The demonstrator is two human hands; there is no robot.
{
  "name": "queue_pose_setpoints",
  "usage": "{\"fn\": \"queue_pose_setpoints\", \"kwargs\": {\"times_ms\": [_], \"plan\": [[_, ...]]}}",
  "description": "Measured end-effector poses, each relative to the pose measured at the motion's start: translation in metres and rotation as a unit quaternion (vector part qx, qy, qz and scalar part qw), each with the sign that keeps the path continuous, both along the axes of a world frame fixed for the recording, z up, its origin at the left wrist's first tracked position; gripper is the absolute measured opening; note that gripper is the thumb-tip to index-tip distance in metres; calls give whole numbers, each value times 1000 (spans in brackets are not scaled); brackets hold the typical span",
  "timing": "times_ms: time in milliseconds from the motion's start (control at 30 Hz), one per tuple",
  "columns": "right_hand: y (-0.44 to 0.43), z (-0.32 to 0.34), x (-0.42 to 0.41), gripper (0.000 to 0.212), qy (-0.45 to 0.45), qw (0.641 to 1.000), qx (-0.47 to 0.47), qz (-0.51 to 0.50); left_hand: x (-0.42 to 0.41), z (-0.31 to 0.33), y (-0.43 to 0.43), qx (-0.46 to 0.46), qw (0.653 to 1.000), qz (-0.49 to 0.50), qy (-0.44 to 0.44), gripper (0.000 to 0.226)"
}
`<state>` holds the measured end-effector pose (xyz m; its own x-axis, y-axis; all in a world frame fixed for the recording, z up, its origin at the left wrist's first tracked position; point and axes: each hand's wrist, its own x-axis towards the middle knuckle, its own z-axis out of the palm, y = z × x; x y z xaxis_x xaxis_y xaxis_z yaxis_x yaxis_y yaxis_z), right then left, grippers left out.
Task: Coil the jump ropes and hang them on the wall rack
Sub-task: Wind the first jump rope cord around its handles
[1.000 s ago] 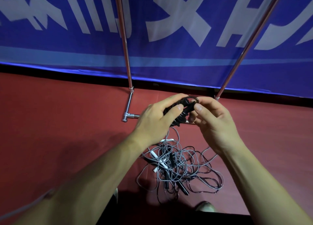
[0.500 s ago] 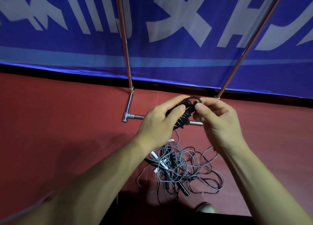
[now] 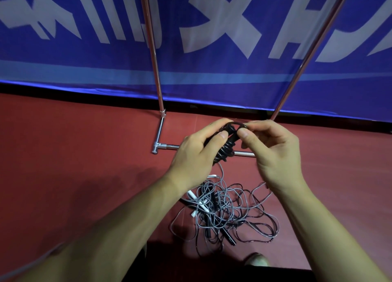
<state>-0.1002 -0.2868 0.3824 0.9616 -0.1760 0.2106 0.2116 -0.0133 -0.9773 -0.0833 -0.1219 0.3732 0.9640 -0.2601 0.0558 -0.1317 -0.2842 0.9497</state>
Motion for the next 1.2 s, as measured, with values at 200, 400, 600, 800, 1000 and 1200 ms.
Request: {"fn": "queue_pose_setpoints", "kwargs": {"times_ms": [200,400,600,800,1000,1200], "plan": [[-6,2,1,23,27,998,46,32,-1,1,-1,-43,999,-3,28,25],[-3,4,0,16,2,1000,3,21,0,4,-5,-93,994,3,56,19],[-4,1,0,12,-31,998,-44,13,1,2,-6,-107,992,14,72,23],[-15,4,-1,19,-45,993,-70,79,5,3,-3,-131,988,11,85,25],[-22,4,-2,20,15,989,-17,149,11,3,6,-66,992,-49,97,25],[-28,-2,2,36,66,971,-37,226,17,2,19,-16,987,-106,123,33]]}}
